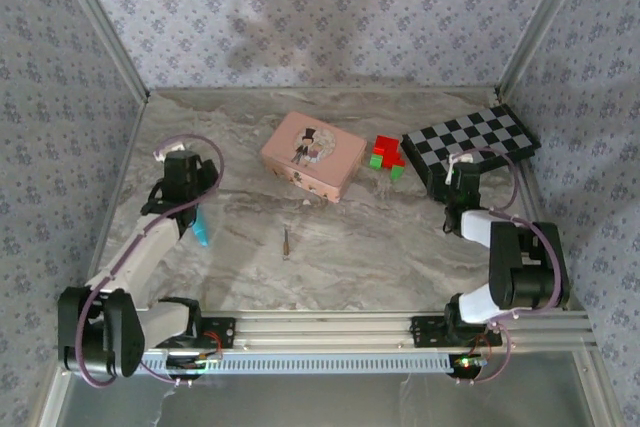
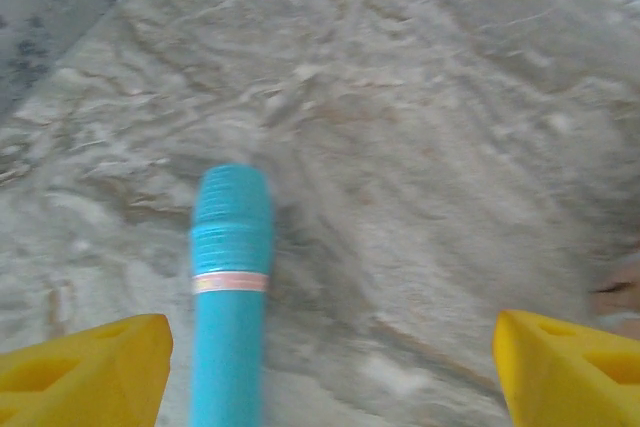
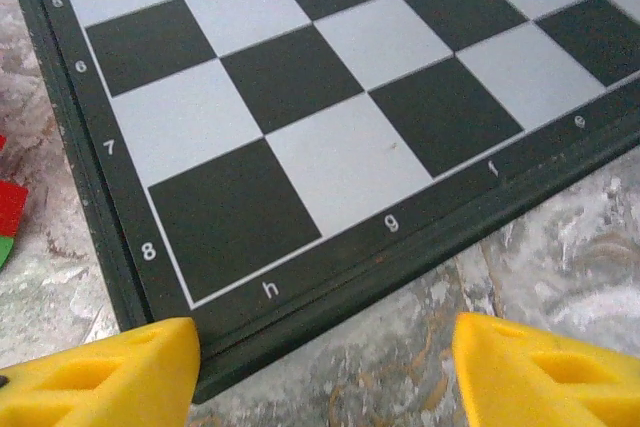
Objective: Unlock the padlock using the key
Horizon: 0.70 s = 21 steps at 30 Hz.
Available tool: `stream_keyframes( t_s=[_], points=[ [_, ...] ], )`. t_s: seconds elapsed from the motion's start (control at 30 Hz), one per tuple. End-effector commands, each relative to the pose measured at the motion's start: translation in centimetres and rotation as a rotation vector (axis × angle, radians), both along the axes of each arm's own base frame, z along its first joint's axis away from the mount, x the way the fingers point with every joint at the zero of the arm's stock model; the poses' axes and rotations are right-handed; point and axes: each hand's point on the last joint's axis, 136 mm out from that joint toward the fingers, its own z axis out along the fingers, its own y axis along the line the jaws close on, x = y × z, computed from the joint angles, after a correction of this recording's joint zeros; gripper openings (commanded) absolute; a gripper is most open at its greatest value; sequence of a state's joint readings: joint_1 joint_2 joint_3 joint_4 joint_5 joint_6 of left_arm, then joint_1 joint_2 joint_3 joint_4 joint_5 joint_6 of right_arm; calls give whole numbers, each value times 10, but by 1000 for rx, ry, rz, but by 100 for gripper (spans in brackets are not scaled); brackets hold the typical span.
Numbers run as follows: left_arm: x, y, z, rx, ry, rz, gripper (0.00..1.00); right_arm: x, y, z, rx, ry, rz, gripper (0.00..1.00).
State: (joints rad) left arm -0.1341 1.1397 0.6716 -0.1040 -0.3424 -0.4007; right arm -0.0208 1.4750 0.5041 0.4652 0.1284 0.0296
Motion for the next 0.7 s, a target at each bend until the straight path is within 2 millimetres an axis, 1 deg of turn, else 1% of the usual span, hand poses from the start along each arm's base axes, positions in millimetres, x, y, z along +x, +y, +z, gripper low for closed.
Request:
stream_keyframes(
  t_s=[0.0,0.03,0.07,0.1,0.2,0.23,0.3,0.4,0.47,0.53,0.67],
  points=[
    [1,22,-12,141,-16,29,83,15,4,22,-55,-148,27,77],
    [2,25,-14,148,-34,36,83,13,5,21,-54,-142,31,82],
    [2,28,-14,140,-28,41,83,12,7,20,-47,-149,42,95],
    [3,32,-13,151,-35,49,83,11,7,20,-42,-160,46,100],
    [6,39,-15,170,-72,68,83,4,3,12,-28,-204,32,100],
    [6,42,-18,179,-81,76,83,3,1,18,-36,-251,11,100],
    [7,43,-22,198,-97,77,83,-1,-7,15,-27,-216,-31,99],
    [9,44,-27,228,-134,71,83,1,-7,17,-51,-226,-38,99],
    [11,42,-31,236,-188,47,84,2,-7,17,-54,-221,-36,100],
    [14,34,-29,233,-232,4,84,2,-6,17,-58,-222,-36,100],
    [21,23,-28,252,-264,-85,84,2,-6,17,-59,-221,-35,99]
  ],
)
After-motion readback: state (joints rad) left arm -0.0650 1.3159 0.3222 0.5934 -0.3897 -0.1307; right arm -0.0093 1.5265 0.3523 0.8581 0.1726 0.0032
